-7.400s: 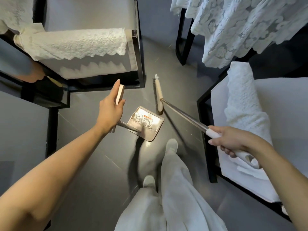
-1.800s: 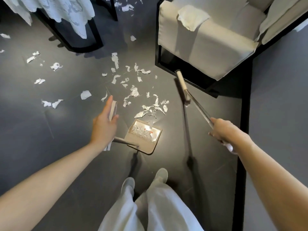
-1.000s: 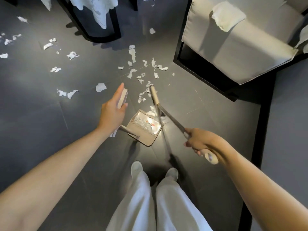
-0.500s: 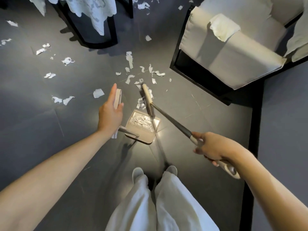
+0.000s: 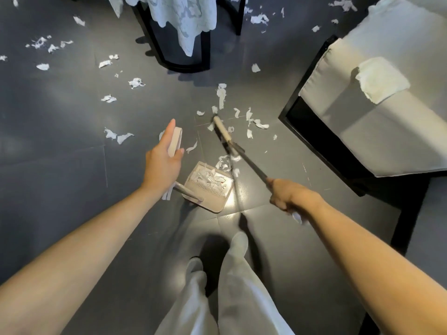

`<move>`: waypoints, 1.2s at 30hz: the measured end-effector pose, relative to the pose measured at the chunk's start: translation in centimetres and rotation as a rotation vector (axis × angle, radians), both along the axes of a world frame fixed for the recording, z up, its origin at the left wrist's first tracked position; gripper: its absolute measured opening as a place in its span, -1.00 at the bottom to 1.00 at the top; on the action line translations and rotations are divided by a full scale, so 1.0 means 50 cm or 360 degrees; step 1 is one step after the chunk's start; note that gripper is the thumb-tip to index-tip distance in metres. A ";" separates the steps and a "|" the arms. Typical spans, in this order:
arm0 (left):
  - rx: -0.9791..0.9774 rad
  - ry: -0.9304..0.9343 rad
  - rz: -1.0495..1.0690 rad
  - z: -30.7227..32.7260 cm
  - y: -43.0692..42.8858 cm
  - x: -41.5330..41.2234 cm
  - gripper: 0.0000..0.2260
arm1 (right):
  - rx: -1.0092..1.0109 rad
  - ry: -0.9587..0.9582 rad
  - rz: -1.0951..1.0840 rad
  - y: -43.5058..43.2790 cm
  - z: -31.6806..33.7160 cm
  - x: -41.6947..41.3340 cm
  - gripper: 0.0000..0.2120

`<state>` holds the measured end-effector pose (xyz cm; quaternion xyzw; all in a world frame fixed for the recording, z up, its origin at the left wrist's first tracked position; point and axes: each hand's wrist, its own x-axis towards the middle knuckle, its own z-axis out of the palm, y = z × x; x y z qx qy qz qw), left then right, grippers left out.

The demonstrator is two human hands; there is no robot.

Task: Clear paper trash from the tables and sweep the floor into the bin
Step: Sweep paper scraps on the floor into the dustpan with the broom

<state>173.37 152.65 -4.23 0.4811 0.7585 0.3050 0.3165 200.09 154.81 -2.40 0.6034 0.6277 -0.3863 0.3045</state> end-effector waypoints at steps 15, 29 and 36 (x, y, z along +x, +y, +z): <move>-0.0007 -0.0058 -0.0117 0.011 0.039 0.044 -0.44 | -0.0082 0.0141 -0.0226 -0.026 0.094 0.166 -0.35; -0.0021 -0.0038 -0.0161 0.014 0.097 0.130 -0.43 | 0.0145 -0.0091 -0.0582 0.138 -0.047 0.268 -0.59; -0.0029 -0.0048 -0.0187 0.015 0.128 0.139 -0.44 | -0.0117 0.0097 -0.0629 0.060 -0.082 0.241 -0.46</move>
